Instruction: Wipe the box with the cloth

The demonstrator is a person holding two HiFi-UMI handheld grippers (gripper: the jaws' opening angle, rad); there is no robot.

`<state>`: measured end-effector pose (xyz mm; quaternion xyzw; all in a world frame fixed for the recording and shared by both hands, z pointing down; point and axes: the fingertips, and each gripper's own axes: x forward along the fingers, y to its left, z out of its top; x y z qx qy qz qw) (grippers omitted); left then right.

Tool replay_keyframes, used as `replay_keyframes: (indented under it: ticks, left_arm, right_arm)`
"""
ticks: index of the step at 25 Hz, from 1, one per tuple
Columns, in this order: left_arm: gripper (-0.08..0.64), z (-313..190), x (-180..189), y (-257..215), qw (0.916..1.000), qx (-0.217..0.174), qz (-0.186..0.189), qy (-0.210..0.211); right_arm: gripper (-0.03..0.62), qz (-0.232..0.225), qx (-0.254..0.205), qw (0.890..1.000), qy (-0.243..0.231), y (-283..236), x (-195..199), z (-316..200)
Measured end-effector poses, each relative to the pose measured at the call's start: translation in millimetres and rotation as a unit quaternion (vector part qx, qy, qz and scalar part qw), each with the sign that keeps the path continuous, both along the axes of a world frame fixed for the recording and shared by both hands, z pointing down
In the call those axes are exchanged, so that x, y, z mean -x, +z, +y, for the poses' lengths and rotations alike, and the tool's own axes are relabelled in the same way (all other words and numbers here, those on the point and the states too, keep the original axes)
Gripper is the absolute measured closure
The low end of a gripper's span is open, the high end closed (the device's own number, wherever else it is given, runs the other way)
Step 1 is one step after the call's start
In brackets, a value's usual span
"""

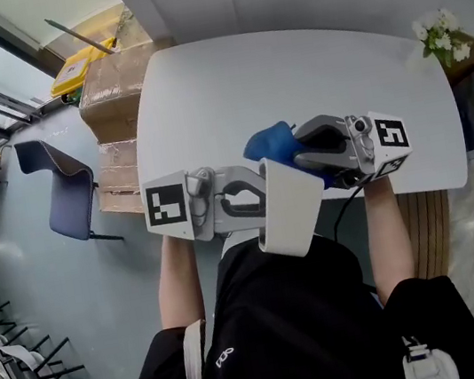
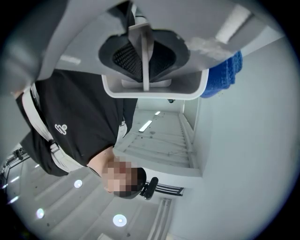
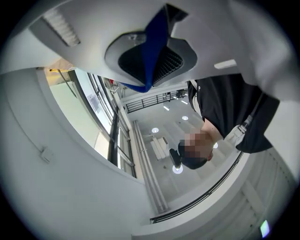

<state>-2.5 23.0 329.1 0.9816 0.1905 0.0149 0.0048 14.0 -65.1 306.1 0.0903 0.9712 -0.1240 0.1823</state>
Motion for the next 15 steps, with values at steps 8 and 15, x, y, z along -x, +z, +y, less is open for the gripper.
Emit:
replay_keyframes:
  ticks: [8,15]
  left_arm:
    - [0.512,-7,4,-26,0.997,0.024,0.072,-0.011]
    - [0.512,-19,9,-49,0.9902,0.031,0.133,-0.03]
  right_arm:
    - [0.546,-0.061,0.06,0.996,0.001,10,-6,-5]
    - [0.547,-0.066,0.086,0.994,0.014,24,-7,-9]
